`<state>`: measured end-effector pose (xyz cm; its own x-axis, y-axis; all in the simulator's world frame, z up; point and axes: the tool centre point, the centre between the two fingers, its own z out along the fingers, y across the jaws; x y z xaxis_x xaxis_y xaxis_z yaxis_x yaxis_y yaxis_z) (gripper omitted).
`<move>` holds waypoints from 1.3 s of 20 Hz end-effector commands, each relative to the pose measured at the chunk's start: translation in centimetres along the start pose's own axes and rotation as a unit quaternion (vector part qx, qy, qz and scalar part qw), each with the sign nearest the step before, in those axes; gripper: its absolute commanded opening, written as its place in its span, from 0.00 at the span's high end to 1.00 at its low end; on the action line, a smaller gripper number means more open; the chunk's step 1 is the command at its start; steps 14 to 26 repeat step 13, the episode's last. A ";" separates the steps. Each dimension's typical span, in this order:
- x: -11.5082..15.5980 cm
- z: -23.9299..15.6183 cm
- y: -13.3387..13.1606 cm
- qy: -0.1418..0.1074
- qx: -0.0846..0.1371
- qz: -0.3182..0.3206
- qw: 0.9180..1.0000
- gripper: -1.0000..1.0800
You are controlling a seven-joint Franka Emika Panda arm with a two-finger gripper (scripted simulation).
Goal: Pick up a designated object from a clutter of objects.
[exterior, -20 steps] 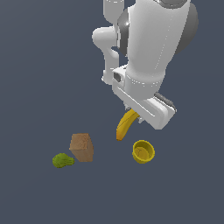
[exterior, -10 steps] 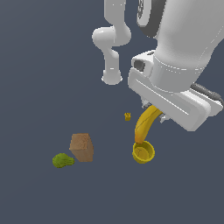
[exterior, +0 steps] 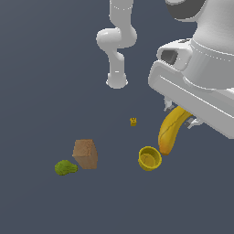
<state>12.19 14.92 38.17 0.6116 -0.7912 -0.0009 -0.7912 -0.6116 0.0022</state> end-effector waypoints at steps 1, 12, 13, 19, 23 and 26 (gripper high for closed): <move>-0.1 -0.7 -0.6 0.000 0.001 0.000 1.000 1.00; -0.3 -1.6 -1.7 0.000 0.001 0.000 1.000 1.00; -0.3 -1.6 -1.7 0.000 0.001 0.000 1.000 1.00; -0.3 -1.6 -1.7 0.000 0.001 0.000 1.000 1.00; -0.3 -1.6 -1.7 0.000 0.001 0.000 1.000 1.00; -0.3 -1.6 -1.7 0.000 0.001 0.000 1.000 1.00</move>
